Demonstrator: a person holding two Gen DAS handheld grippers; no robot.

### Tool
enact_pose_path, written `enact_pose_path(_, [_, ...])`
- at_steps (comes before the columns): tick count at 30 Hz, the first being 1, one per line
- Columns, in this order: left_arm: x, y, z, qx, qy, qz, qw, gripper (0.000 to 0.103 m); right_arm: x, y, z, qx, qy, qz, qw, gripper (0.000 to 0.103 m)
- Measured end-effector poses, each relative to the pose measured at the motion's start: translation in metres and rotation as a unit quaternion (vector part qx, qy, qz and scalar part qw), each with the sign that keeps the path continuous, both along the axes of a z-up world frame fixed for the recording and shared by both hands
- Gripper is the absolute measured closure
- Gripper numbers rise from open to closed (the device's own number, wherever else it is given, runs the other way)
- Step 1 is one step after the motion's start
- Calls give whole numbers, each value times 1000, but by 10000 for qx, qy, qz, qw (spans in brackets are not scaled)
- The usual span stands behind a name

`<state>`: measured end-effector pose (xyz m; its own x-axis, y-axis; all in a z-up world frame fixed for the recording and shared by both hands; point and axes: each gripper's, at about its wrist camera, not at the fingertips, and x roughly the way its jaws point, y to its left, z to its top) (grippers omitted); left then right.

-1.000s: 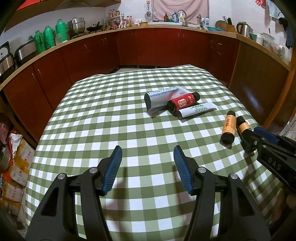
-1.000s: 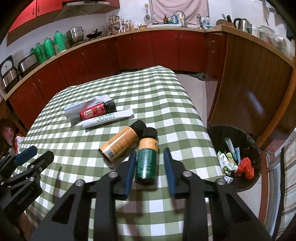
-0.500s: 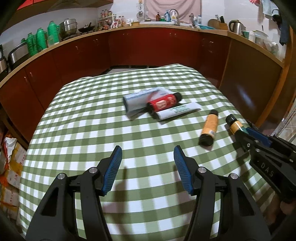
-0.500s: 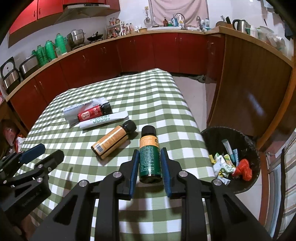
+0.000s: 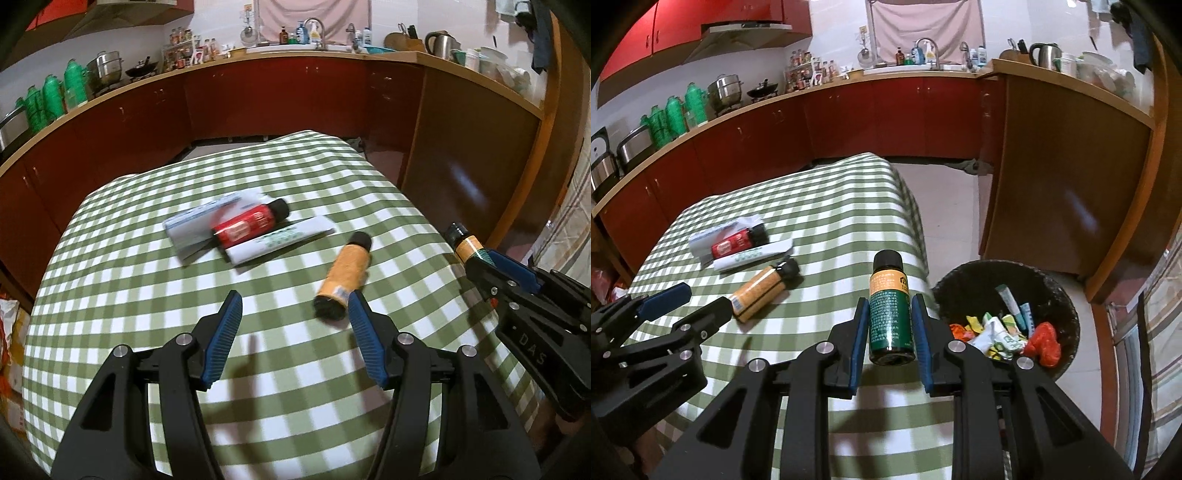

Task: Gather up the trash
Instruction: 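Grasp the green bottle with the right tool while the left tool grasps the orange bottle, then carry the orange bottle with the left tool while the right tool carries the green bottle to the bin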

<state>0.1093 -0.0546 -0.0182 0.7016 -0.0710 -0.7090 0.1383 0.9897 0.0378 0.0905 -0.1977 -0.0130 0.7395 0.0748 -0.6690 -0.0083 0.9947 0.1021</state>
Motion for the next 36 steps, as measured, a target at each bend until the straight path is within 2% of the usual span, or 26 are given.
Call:
enact_pose_path(5, [14,-16,-4,55,34,-162,9998,45,-2,-16,-1,102,-7,-102,9999,78])
enact_pose_path(10, [33,-23,-15,-87,377,-245,9989,47,-3,-28,-3,200,1,-168,9997,78])
enact_pose_path(12, [37,-24,-19,-152,492,-250,9984,55,-3,-32,-4,238,5,-198,9995,78])
enact_pose_path(13, [38,-25,-19,-147,501,-257,9983,55,-3,-35,-5,251,7,-206,9995,78])
enact_pose_path(15, [39,-26,-19,-132,486,-293,9983,68,-3,-37,-7,273,14,-224,9994,78])
enact_pose_path(18, [40,-28,-20,-81,471,-310,9984,79,-3,-38,-7,280,14,-244,9993,78])
enact_pose_path(27, [28,-29,-15,-143,329,-258,9990,80,-4,-40,-7,258,-13,-265,9993,78])
enact_pose_path(36, [9,-51,8,-277,2,-520,9983,80,-11,-62,3,127,-212,-472,9986,78])
